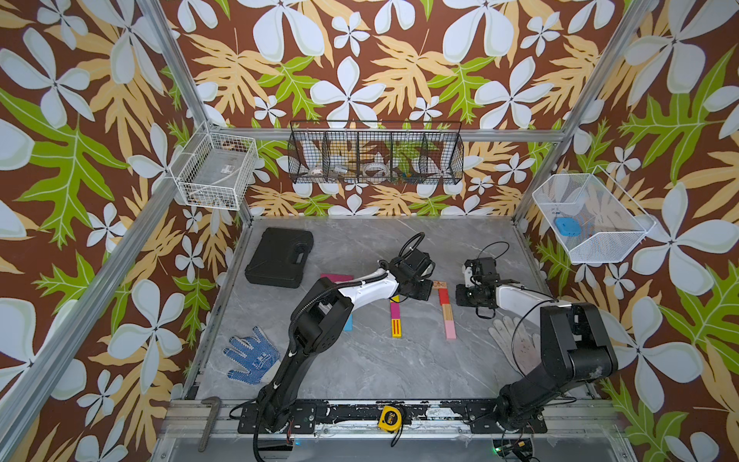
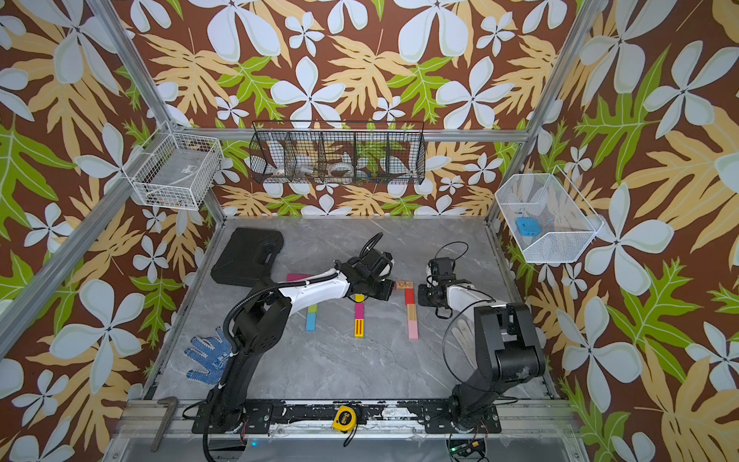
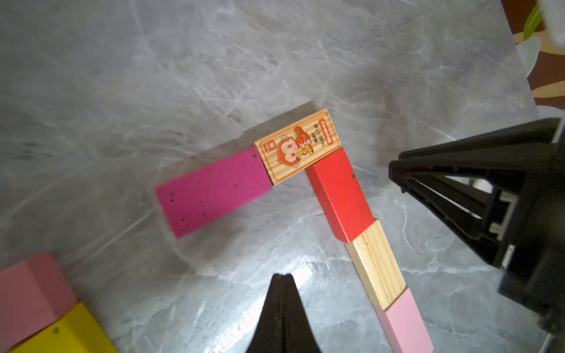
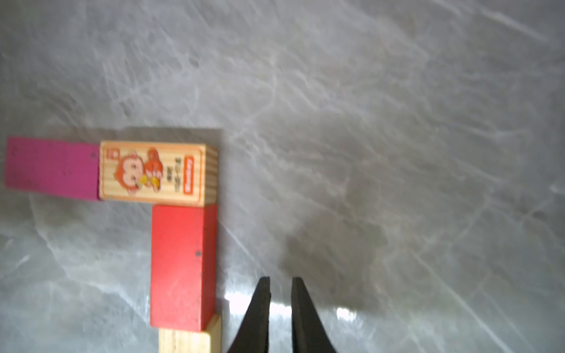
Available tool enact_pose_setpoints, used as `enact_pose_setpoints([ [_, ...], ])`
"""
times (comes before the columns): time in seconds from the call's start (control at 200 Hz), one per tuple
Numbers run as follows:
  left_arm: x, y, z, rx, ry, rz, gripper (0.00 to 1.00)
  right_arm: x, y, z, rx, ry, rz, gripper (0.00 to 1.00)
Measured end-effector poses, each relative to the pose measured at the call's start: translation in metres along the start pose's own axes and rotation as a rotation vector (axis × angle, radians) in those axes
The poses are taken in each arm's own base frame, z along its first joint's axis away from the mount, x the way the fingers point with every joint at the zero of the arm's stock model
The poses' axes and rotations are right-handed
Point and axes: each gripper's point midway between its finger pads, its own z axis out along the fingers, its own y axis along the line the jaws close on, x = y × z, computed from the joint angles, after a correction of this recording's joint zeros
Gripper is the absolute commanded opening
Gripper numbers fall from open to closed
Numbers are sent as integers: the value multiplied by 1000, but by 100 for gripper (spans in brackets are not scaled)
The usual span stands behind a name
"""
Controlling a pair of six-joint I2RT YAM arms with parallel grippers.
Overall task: Assemble the number 7 with building blocks
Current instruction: Adjust the building block at the center of the board.
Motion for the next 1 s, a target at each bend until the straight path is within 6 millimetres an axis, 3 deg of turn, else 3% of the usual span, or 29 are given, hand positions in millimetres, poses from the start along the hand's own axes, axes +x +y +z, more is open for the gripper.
enact_pose_setpoints([
  [0.195, 19, 0, 4, 15, 24, -19, 4, 24, 1, -2, -24, 31, 12, 16],
  [0.465, 42, -20, 10, 55, 56, 0, 4, 28, 7, -7, -58, 27, 8, 16],
  [1.001, 45, -36, 11, 110, 63, -16, 5, 29, 20, -1, -111, 39, -20, 18],
])
